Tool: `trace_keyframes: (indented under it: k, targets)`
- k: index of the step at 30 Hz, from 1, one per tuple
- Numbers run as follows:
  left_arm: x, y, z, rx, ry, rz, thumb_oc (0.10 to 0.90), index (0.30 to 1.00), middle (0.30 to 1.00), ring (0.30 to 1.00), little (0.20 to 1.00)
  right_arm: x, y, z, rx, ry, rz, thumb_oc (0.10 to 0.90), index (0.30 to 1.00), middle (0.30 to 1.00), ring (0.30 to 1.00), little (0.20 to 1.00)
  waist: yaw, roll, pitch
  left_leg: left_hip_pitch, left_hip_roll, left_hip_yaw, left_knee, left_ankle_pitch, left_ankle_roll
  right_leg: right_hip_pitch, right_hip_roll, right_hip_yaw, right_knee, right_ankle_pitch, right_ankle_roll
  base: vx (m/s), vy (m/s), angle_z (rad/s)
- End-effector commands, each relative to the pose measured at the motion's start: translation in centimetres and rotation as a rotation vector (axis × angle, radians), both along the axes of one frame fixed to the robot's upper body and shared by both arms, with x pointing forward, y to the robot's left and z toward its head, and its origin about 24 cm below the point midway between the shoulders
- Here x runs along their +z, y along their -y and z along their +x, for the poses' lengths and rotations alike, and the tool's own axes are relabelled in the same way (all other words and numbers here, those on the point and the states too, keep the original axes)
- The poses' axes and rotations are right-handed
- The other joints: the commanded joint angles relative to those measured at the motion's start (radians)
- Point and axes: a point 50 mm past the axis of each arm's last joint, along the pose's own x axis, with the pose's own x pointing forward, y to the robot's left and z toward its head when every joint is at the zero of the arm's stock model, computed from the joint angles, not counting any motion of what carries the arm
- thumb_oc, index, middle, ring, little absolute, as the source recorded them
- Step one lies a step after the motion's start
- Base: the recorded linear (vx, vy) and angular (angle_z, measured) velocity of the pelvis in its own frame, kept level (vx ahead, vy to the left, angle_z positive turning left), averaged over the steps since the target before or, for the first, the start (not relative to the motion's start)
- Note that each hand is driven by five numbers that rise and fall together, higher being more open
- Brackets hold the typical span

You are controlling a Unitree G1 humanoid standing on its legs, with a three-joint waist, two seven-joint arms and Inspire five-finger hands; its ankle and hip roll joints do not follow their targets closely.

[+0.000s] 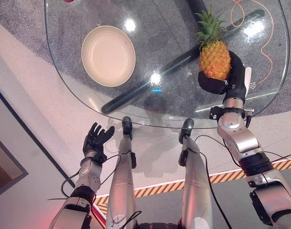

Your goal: Pick up the fruit to the plate

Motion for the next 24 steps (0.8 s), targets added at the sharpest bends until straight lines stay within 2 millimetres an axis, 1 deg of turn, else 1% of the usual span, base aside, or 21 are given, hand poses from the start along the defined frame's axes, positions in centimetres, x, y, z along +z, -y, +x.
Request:
trace_keyframes:
  k: [1, 2, 3, 4, 8, 9, 15, 16, 19, 22, 23, 24]
  targets:
    - [1.0, -3.5, -1.2, 0.26, 0.074, -0.043, 0.8, 0.9, 0.9, 0.9, 0.9, 1.6, 2.0, -0.5, -0.111, 0.1, -0.06, 0.1, 0.3, 0.3, 0.3, 0.2, -0.002, 0.019, -0.022, -0.023, -0.045, 0.011, 0.07, -0.063, 0.038, 0.023, 0.026, -0.061, -0.067, 0.023, -0.005, 0.0, 0.0, 0.0]
    - [1.8, -4.1, -1.0, 0.312, 0.097, -0.05, 0.8, 0.9, 0.9, 0.9, 0.9, 1.8, 2.1, -0.5, -0.124, 0.113, -0.061, 0.1, 0.3, 0.3, 0.3, 0.2, -0.003, 0.018, -0.022, -0.023, -0.044, 0.008, 0.072, -0.064, 0.037, 0.022, 0.025, -0.059, -0.066, 0.022, -0.005, 0.0, 0.0, 0.0]
    - [1.9, -4.2, -0.9, 0.322, 0.101, -0.052, 0.8, 0.9, 0.9, 0.9, 0.9, 1.9, 2.1, -0.5, -0.128, 0.118, -0.062, 0.1, 0.3, 0.3, 0.3, 0.2, -0.003, 0.018, -0.022, -0.023, -0.045, 0.008, 0.072, -0.064, 0.037, 0.022, 0.025, -0.059, -0.066, 0.022, -0.005, 0.0, 0.0, 0.0]
    - [2.8, -4.8, -0.7, 0.37, 0.124, -0.046, 0.8, 0.9, 0.9, 0.9, 0.9, 2.0, 2.1, -0.7, -0.141, 0.135, -0.062, 0.1, 0.3, 0.3, 0.3, 0.2, -0.003, 0.017, -0.022, -0.023, -0.045, 0.006, 0.073, -0.065, 0.036, 0.022, 0.027, -0.058, -0.065, 0.02, -0.005, 0.0, 0.0, 0.0]
    - [4.6, -5.5, -0.2, 0.467, 0.163, -0.027, 0.8, 0.9, 0.9, 0.9, 0.9, 2.3, 2.2, -0.9, -0.174, 0.171, -0.063, 0.1, 0.3, 0.3, 0.3, 0.2, -0.004, 0.015, -0.022, -0.023, -0.046, 0.004, 0.07, -0.065, 0.035, 0.022, 0.028, -0.057, -0.065, 0.017, -0.006, 0.0, 0.0, 0.0]
    - [4.7, -5.6, -0.2, 0.479, 0.166, -0.028, 0.8, 0.9, 0.9, 0.9, 0.9, 2.3, 2.3, -0.9, -0.179, 0.177, -0.064, 0.1, 0.3, 0.3, 0.3, 0.2, -0.004, 0.015, -0.022, -0.023, -0.046, 0.004, 0.069, -0.065, 0.035, 0.023, 0.028, -0.057, -0.066, 0.017, -0.006, 0.0, 0.0, 0.0]
    - [7.3, -7.0, -0.2, 0.643, 0.258, 0.005, 0.8, 0.9, 0.9, 0.9, 0.9, 3.3, 2.5, -1.4, -0.233, 0.261, -0.036, 0.1, 0.3, 0.3, 0.3, 0.2, -0.005, 0.008, -0.022, -0.013, -0.043, 0.003, 0.06, -0.064, 0.031, 0.034, 0.03, -0.059, -0.071, 0.014, -0.007, 0.0, 0.0, 0.0]
    - [8.5, -7.3, -0.2, 0.689, 0.301, 0.024, 0.8, 0.9, 0.9, 0.9, 0.9, 3.5, 2.6, -1.6, -0.251, 0.292, -0.026, 0.1, 0.3, 0.3, 0.3, 0.2, -0.005, 0.006, -0.022, -0.012, -0.044, 0.001, 0.06, -0.065, 0.03, 0.037, 0.031, -0.058, -0.074, 0.014, -0.007, 0.0, 0.0, 0.0]
    - [10.0, -7.4, -0.2, 0.741, 0.363, 0.042, 0.8, 0.9, 0.9, 0.9, 0.9, 3.7, 2.6, -1.9, -0.268, 0.332, -0.018, 0.1, 0.3, 0.3, 0.3, 0.2, -0.005, 0.004, -0.022, -0.013, -0.043, -0.001, 0.06, -0.066, 0.028, 0.036, 0.032, -0.057, -0.073, 0.013, -0.006, 0.0, 0.0, 0.0]
    - [12.3, -7.2, -0.2, 0.788, 0.456, 0.108, 0.8, 0.9, 0.9, 0.9, 0.9, 3.9, 2.4, -2.4, -0.29, 0.391, -0.017, 0.1, 0.3, 0.3, 0.3, 0.2, -0.004, 0.003, -0.022, -0.016, -0.042, -0.002, 0.057, -0.067, 0.027, 0.035, 0.032, -0.056, -0.076, 0.014, -0.005, 0.0, 0.0, 0.0]
    - [12.5, -7.1, -0.2, 0.792, 0.465, 0.116, 0.8, 0.9, 0.9, 0.9, 0.9, 4.0, 2.4, -2.4, -0.293, 0.398, -0.019, 0.1, 0.3, 0.3, 0.3, 0.2, -0.004, 0.003, -0.022, -0.016, -0.042, -0.002, 0.057, -0.067, 0.027, 0.035, 0.032, -0.057, -0.076, 0.014, -0.005, 0.0, 0.0, 0.0]
    - [13.7, -6.6, -0.2, 0.803, 0.512, 0.161, 0.8, 0.9, 0.9, 0.9, 0.9, 4.3, 2.3, -2.7, -0.304, 0.43, -0.024, 0.1, 0.3, 0.3, 0.3, 0.2, -0.003, 0.004, -0.022, -0.019, -0.043, -0.003, 0.057, -0.068, 0.026, 0.033, 0.032, -0.055, -0.076, 0.013, -0.005, 0.0, 0.0, 0.0]
